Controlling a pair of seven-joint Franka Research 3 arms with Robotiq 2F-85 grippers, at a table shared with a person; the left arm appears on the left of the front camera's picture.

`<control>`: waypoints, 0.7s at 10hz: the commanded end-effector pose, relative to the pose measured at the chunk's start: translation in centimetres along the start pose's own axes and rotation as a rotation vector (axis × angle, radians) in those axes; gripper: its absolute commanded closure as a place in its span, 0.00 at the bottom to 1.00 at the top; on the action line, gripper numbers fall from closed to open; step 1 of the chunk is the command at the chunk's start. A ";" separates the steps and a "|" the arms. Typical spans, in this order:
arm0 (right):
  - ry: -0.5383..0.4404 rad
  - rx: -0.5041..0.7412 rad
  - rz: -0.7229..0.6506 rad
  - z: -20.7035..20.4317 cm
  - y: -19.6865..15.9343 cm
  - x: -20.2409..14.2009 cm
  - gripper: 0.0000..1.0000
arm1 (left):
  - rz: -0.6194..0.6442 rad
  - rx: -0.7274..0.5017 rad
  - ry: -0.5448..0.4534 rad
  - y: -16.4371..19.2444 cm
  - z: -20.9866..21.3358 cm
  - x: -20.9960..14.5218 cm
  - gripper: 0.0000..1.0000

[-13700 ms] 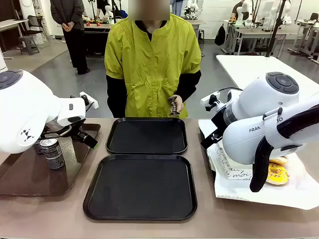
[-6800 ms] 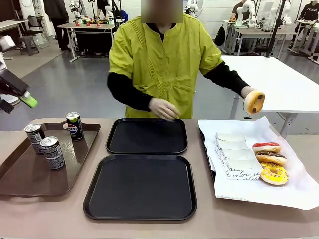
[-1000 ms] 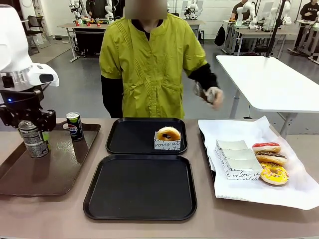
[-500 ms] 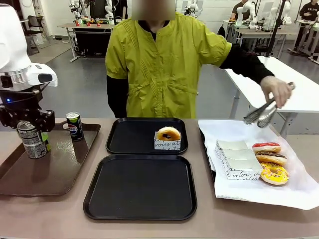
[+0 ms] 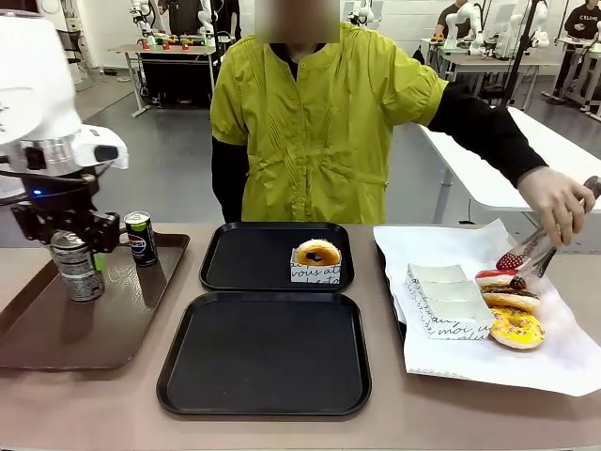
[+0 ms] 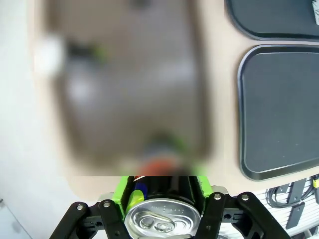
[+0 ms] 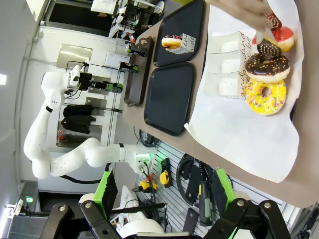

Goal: Set up donuts and drinks on trays.
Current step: Pick up one Pepsi coke and place it on the Flat Tray.

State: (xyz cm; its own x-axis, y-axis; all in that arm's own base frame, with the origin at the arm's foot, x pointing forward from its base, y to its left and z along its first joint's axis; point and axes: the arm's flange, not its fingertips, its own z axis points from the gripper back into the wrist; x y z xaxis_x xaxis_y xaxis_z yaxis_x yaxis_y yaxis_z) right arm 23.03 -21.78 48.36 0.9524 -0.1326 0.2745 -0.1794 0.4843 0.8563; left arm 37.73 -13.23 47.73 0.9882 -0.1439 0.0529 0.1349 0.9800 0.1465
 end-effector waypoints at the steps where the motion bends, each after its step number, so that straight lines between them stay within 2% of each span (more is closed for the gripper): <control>1: -0.007 0.006 0.005 -0.1 0.1 0.0 0.00 | -0.021 0.025 -0.021 -4.3 -0.1 2.1 0.41; 4: -0.007 0.006 0.005 -0.1 0.1 0.0 0.00 | -0.080 -0.008 -0.060 -12.0 -1.3 3.9 0.41; 7: -0.007 0.006 0.005 -0.1 0.1 0.0 0.00 | -0.123 -0.039 -0.067 -17.8 -3.9 5.4 0.41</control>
State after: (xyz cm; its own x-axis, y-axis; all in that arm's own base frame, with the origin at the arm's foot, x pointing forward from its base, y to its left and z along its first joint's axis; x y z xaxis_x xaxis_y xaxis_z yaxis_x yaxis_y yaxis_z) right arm 23.02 -21.78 48.36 0.9523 -0.1331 0.2745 -0.1790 0.4847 0.8561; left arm 39.56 -29.60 41.72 0.9571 -0.2785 0.0796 0.2705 0.9577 0.0985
